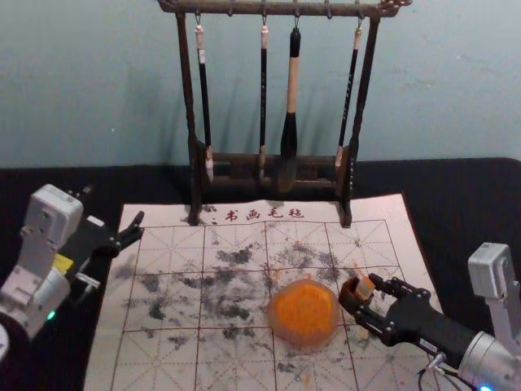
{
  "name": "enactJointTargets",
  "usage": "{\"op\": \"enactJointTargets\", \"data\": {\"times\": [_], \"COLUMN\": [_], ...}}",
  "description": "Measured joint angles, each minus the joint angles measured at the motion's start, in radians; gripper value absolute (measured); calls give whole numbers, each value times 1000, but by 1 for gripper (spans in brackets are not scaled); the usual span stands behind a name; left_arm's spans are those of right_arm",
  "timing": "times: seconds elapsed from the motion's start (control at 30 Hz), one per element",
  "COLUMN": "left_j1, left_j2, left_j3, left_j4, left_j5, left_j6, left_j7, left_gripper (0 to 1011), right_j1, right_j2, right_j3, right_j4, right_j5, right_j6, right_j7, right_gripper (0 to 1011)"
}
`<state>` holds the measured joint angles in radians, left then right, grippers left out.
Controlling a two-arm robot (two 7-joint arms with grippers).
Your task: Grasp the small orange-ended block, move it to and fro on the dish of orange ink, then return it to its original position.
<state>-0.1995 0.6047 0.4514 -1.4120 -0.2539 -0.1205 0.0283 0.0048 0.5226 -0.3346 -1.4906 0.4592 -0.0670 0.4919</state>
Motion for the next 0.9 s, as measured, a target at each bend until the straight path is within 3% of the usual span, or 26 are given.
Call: {"op": "enactJointTargets", "data": {"times": [0.03,0.2,0.27,0.5,0.9], "left_j1": [0,0,0,0,0], "left_j2": [0,0,0,0,0], "left_j3": [0,0,0,0,0], "left_j4": [0,0,0,0,0], "left_j5": [0,0,0,0,0], "left_j6": [0,0,0,0,0], "left_j7": [0,0,0,0,0], "left_gripper": [1001,1001,1002,1001,1001], "right_j1": [0,0,0,0,0], "right_j2": [0,0,0,0,0], "right_j3": [0,0,0,0,0], "right_j4": [0,0,0,0,0], "right_j5": [0,1,1,1,1], "right_j6": [0,-1,-1,-1,-1], "right_j7": [0,0,0,-1,-1], "right_gripper": [510,417,308,107,94]}}
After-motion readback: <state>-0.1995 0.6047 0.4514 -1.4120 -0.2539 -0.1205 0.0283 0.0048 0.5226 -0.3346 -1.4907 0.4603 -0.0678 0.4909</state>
